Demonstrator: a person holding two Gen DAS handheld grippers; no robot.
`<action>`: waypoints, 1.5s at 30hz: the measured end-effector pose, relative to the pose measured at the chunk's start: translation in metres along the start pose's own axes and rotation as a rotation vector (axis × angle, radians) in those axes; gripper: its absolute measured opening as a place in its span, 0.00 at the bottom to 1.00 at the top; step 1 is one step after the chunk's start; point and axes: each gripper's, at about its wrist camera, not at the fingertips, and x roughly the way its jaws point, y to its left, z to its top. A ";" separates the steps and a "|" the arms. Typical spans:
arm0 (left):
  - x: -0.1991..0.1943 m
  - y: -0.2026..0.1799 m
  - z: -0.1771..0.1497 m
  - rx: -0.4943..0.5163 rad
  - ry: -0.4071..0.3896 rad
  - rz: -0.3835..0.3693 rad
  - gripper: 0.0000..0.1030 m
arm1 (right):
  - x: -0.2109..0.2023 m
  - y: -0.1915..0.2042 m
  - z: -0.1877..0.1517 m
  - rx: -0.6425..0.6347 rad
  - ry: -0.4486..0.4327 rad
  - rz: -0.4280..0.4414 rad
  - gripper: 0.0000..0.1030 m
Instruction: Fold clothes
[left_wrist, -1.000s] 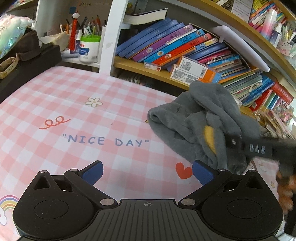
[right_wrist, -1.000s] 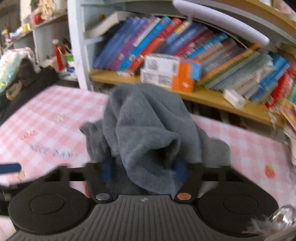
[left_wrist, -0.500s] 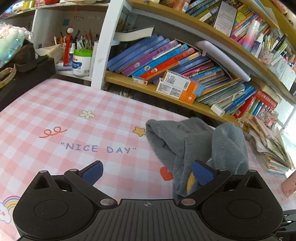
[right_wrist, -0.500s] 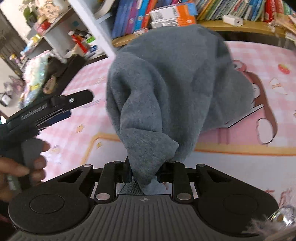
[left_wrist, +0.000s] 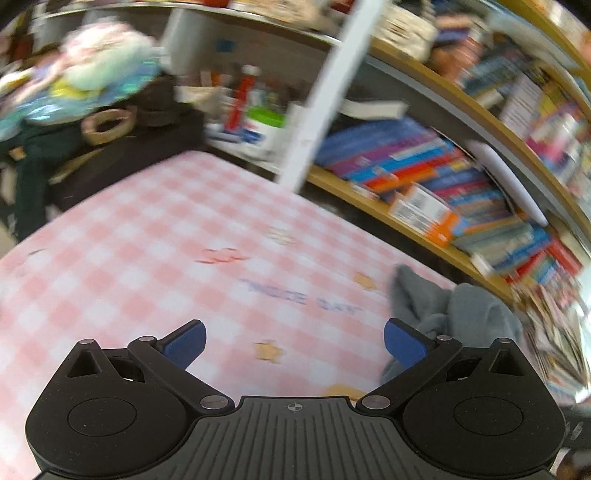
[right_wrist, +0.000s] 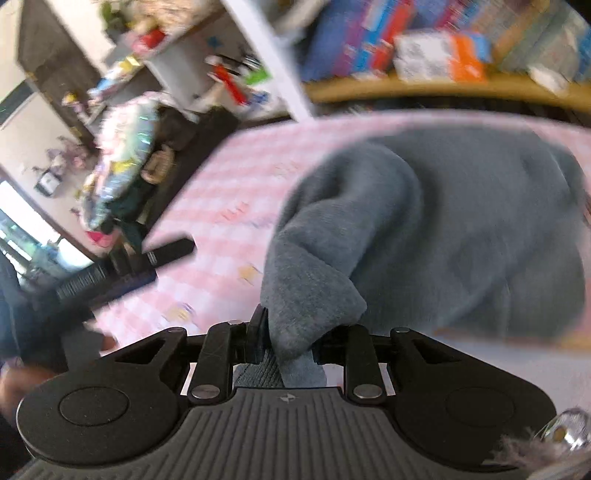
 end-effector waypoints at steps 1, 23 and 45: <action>-0.004 0.008 0.001 -0.022 -0.011 0.016 1.00 | 0.001 0.009 0.008 -0.019 -0.018 0.016 0.20; 0.014 -0.034 -0.014 0.032 0.054 -0.068 1.00 | -0.239 -0.136 -0.020 0.413 -0.687 -0.338 0.19; 0.091 -0.203 -0.040 0.301 0.258 -0.409 1.00 | -0.233 -0.233 -0.160 0.774 -0.496 -0.623 0.20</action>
